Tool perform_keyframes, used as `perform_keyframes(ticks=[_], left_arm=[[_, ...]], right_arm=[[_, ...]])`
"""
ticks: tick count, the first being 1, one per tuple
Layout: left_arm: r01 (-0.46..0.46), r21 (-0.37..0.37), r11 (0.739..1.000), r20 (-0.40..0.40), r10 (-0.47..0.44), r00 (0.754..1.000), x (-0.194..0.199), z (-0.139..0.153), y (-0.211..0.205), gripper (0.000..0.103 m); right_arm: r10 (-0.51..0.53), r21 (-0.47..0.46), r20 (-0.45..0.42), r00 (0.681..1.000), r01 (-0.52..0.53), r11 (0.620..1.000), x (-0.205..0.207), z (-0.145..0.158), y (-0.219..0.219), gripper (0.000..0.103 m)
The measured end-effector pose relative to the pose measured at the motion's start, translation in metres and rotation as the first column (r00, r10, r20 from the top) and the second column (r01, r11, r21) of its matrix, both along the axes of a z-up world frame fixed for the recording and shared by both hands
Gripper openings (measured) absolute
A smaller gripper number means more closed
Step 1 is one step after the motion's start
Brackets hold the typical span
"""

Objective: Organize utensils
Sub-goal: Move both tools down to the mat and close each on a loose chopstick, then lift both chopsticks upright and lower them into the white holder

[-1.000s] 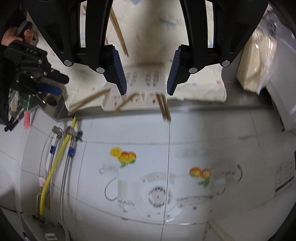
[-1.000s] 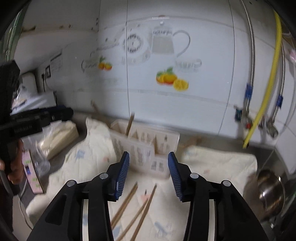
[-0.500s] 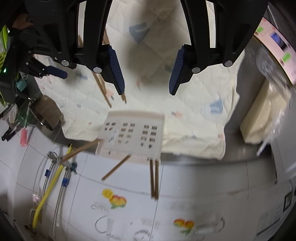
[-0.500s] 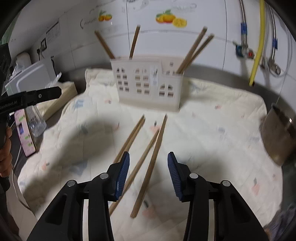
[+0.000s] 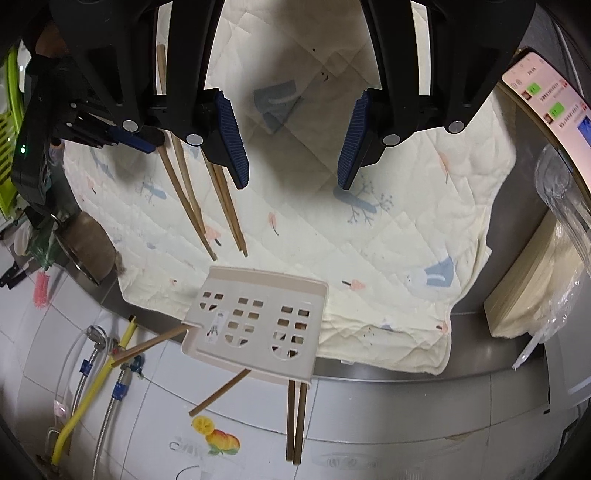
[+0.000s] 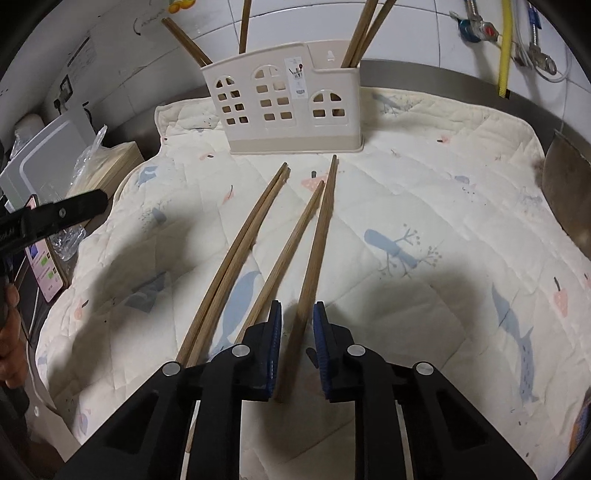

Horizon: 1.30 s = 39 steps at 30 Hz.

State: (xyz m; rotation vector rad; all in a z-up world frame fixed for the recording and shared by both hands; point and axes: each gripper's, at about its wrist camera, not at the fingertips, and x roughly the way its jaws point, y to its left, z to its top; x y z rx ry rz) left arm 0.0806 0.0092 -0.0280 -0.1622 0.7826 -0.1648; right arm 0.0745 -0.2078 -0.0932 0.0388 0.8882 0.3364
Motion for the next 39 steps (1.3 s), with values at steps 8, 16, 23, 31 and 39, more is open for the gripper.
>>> perform_keyframes(ticks=[8,16,23,31,39], left_arm=[[0.031,-0.009,0.999,-0.022,-0.031,0.999,-0.005,-0.009,-0.010,0.050],[0.076,-0.019,0.997,-0.052,-0.076,0.996,-0.010,-0.022,-0.026,0.050],[0.122,-0.051,0.991,-0.089,-0.127,0.988,-0.012,-0.036,-0.047,0.049],[0.169,-0.087,0.982,-0.139,-0.180,0.974,-0.004,-0.054,-0.071,0.023],[0.147,-0.083,0.986,-0.168,-0.159,0.973,0.005,-0.064,-0.083,0.009]], right_arm=[[-0.023,-0.010,-0.010,1.000,0.023,1.000,0.003,-0.005,0.003,0.011],[-0.034,-0.013,0.003,0.999,0.034,0.999,0.002,-0.004,0.002,0.010],[-0.050,-0.020,0.049,0.998,0.051,0.999,-0.006,0.008,-0.010,0.008],[-0.069,-0.013,0.120,0.990,0.072,0.997,-0.014,0.031,-0.026,0.007],[-0.079,0.003,0.154,0.985,0.079,0.997,-0.017,0.044,-0.036,0.007]])
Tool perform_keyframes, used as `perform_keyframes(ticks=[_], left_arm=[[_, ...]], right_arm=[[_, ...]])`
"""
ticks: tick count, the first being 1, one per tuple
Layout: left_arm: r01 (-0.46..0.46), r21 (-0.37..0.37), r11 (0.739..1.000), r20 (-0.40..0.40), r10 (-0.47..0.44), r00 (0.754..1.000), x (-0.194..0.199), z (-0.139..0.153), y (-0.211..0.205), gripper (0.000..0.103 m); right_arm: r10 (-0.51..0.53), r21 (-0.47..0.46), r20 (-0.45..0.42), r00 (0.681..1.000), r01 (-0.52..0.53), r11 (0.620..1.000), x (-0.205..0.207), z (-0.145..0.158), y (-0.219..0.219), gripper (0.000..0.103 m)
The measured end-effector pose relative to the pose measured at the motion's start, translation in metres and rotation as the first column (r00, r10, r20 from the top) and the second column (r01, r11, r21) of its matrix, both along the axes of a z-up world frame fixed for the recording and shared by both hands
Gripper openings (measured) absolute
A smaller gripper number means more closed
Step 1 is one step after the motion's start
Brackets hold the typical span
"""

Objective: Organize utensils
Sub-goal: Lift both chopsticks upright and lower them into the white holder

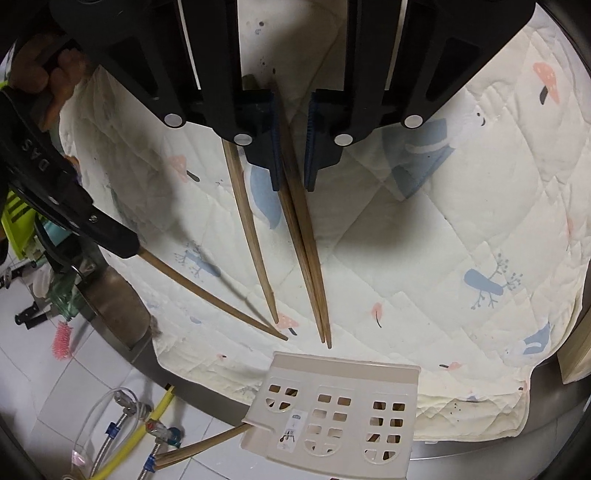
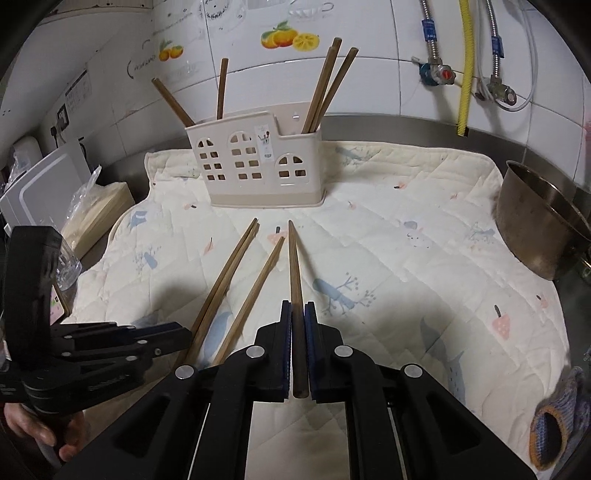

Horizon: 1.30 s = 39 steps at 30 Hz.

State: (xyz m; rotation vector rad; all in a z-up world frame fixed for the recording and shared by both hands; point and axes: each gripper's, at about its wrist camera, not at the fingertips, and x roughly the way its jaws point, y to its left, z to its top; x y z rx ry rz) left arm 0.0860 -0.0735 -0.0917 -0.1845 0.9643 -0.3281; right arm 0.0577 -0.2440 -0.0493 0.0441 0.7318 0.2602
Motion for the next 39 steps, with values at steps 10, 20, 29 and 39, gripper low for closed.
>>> perform_keyframes(ticks=[10,20,29,39], left_arm=[[-0.048,0.072,0.996,-0.003,0.048,0.999,0.001,0.001,-0.008,0.009],[-0.078,0.111,0.991,-0.011,0.080,0.997,0.002,-0.002,-0.015,0.009],[-0.054,0.137,0.989,0.016,0.052,0.998,0.000,0.008,-0.011,0.007],[-0.047,0.130,0.990,0.177,0.023,0.984,-0.003,0.074,0.013,0.005]], right_arm=[[0.002,0.009,0.003,1.000,-0.002,1.000,-0.001,0.000,-0.003,0.007],[-0.003,0.016,-0.001,1.000,0.003,1.000,-0.002,-0.002,-0.010,0.007],[0.002,0.018,0.022,1.000,-0.002,1.000,-0.005,0.006,-0.011,0.007],[0.031,-0.008,0.141,0.989,-0.030,1.000,0.006,0.058,-0.009,0.007]])
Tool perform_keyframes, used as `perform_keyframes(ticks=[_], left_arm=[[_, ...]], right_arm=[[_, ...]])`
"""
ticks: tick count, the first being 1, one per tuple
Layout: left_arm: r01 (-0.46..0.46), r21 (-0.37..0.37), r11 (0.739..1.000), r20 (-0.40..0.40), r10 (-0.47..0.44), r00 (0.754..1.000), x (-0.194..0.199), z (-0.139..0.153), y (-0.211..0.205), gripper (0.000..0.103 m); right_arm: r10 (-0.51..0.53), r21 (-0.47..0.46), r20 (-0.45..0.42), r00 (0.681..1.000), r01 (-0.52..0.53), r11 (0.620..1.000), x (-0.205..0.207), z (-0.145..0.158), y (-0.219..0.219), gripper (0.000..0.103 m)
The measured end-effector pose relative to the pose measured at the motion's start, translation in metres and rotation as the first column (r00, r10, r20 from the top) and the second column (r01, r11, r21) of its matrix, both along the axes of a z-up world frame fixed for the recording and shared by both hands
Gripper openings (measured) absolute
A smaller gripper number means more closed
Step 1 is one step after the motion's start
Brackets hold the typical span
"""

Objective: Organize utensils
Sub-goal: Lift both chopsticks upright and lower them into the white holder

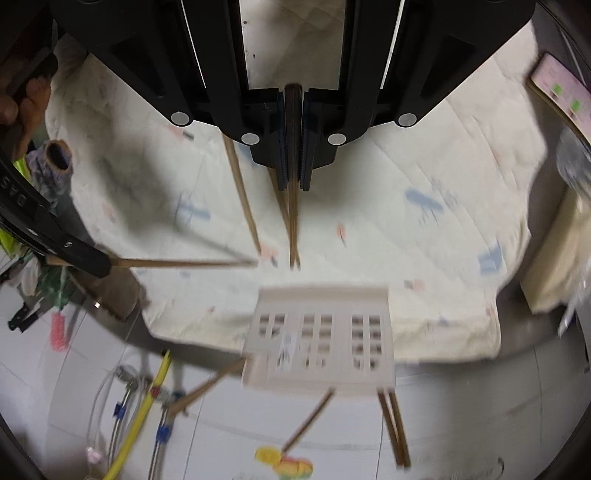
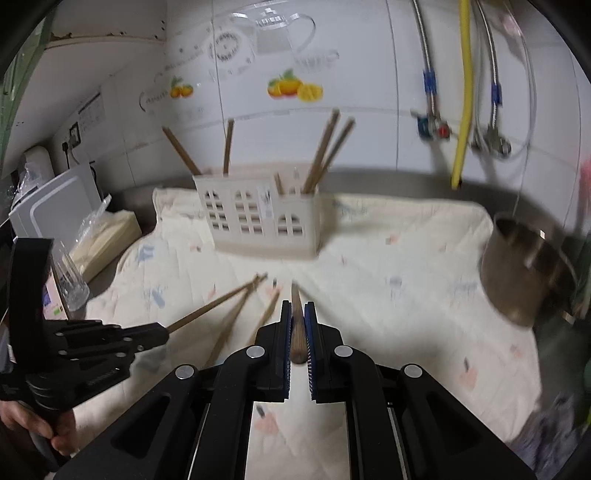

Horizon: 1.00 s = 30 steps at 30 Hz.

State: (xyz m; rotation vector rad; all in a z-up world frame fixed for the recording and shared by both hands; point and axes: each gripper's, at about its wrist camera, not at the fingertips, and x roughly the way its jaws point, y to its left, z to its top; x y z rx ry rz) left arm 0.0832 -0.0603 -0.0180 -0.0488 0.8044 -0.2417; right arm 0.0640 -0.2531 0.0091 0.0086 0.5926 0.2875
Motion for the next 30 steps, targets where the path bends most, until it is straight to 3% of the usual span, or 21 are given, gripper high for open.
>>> perform_keyframes(ticks=[17,25,30], left_arm=[[0.051,0.017,0.999,0.209,-0.053,0.976,0.050,0.129,0.024,0.005],[0.027,0.015,1.000,0.350,-0.031,0.936,0.072,0.209,0.037,0.005],[-0.008,0.003,1.000,0.400,0.006,0.916,0.098,0.234,0.042,0.005]], right_arm=[[0.141,-0.015,0.063,0.988,-0.141,0.990,0.066,0.107,0.014,0.007],[0.147,-0.035,0.112,0.983,-0.144,0.989,0.099,0.152,0.024,0.007],[0.126,-0.035,0.152,0.980,-0.122,0.992,0.120,0.171,0.029,0.007]])
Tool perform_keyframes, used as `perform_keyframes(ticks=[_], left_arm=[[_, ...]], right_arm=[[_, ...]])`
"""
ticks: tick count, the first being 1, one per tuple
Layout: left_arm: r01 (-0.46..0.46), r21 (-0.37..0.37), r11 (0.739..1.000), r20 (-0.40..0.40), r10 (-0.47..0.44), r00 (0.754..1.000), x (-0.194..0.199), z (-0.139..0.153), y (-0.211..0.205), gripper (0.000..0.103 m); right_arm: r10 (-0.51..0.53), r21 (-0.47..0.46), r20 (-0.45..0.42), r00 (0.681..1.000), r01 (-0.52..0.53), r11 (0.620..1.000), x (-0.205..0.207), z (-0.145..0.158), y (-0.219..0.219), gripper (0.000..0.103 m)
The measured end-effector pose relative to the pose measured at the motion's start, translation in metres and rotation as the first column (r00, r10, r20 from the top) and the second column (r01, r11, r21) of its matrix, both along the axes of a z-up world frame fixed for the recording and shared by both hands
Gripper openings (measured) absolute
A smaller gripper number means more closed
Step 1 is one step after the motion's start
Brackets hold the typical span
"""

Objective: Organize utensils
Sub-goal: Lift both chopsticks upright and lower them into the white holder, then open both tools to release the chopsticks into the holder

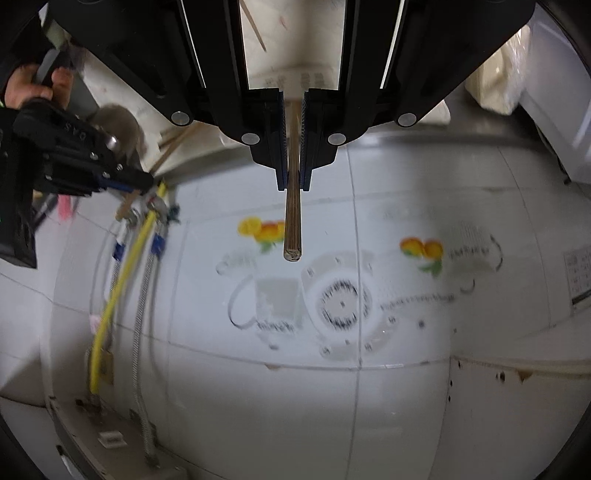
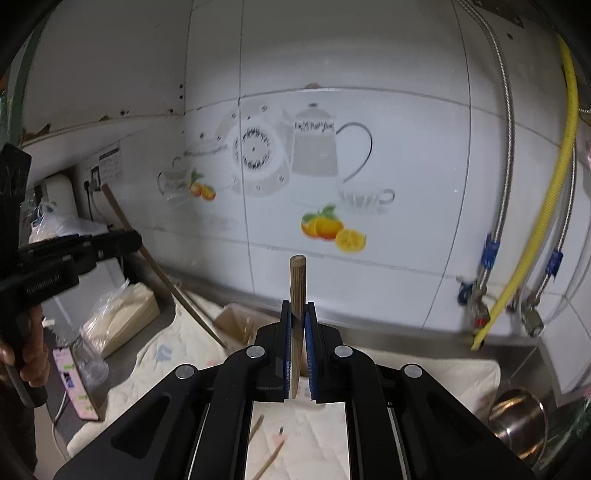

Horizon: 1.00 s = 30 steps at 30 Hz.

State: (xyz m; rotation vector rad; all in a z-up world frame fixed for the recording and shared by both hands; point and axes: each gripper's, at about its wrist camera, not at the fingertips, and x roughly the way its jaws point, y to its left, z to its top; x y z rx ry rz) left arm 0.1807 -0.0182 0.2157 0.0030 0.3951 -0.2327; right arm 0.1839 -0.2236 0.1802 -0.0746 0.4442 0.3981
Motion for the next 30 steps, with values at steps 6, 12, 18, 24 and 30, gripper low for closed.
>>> perform_keyframes(ticks=[6,12,18,24,30], left_arm=[[-0.032,-0.003,0.999,-0.043,0.032,0.999,0.038,-0.015,0.003,0.005],[-0.034,-0.033,0.999,-0.123,0.030,0.992,0.062,-0.049,0.010,0.005],[-0.021,-0.029,0.999,-0.161,0.016,0.987,0.068,-0.066,0.009,0.005],[-0.024,-0.027,0.999,-0.171,0.019,0.985,0.065,-0.072,0.010,0.006],[-0.020,-0.025,0.999,-0.153,0.016,0.988,0.055,-0.067,0.009,0.014]], right_arm=[[-0.027,0.002,0.023,0.999,0.027,1.000,0.028,0.008,0.009,0.007],[-0.035,-0.019,-0.015,0.999,0.034,0.999,0.052,-0.013,0.019,0.007],[-0.034,-0.024,-0.084,0.996,0.032,0.999,0.066,-0.046,0.022,0.007],[-0.031,-0.015,-0.122,0.992,0.029,0.999,0.067,-0.064,0.022,0.008],[-0.033,-0.010,-0.106,0.994,0.032,0.999,0.059,-0.062,0.021,0.017]])
